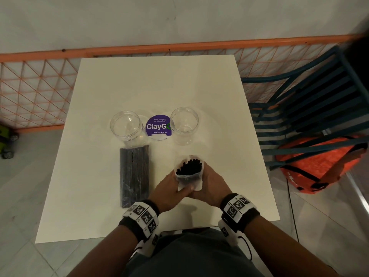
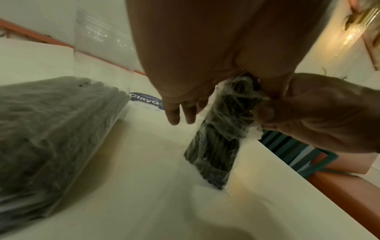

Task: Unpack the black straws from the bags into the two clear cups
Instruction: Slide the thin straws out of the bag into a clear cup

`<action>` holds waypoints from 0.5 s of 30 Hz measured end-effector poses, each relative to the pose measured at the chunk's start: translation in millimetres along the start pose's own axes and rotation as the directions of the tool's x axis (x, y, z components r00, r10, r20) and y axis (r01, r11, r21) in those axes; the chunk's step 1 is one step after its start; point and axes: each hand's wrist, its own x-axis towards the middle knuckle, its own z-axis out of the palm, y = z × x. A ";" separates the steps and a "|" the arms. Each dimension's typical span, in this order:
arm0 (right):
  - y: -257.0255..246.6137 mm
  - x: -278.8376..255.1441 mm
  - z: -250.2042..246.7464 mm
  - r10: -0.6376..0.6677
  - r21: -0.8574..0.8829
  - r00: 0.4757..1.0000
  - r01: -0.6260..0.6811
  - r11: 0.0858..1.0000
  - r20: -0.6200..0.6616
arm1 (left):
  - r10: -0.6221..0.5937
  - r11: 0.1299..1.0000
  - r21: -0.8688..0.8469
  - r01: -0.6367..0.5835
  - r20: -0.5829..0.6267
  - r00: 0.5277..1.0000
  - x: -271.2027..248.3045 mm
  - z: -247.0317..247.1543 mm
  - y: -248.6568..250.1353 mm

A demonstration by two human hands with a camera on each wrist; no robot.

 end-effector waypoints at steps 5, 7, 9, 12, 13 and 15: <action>-11.3 -2.9 -5.8 -0.076 0.111 0.996 0.070 0.991 0.055 | -0.055 0.992 0.112 0.064 -0.085 0.995 1.3 1.7 -2.9; -12.2 -4.7 -8.5 -0.068 0.215 0.996 0.054 0.975 0.059 | -0.037 0.986 0.157 0.054 -0.109 0.993 1.8 0.3 -0.5; -11.3 -4.3 -7.5 -0.046 0.271 0.997 0.028 0.962 0.061 | -0.008 0.960 0.278 0.032 -0.086 0.996 1.6 0.7 4.4; -10.6 -1.3 -5.6 -0.001 0.068 0.997 -0.004 0.998 0.076 | -0.009 0.928 0.371 0.026 -0.048 0.999 1.8 1.2 8.0; -10.2 -0.7 -5.4 0.011 0.005 0.997 -0.011 1.000 0.082 | -0.025 0.931 0.364 0.036 -0.035 0.999 1.7 0.7 7.3; -8.3 1.1 -6.0 0.022 -0.035 0.997 -0.020 0.999 0.069 | -0.047 0.937 0.346 0.049 -0.014 0.999 0.8 0.6 3.0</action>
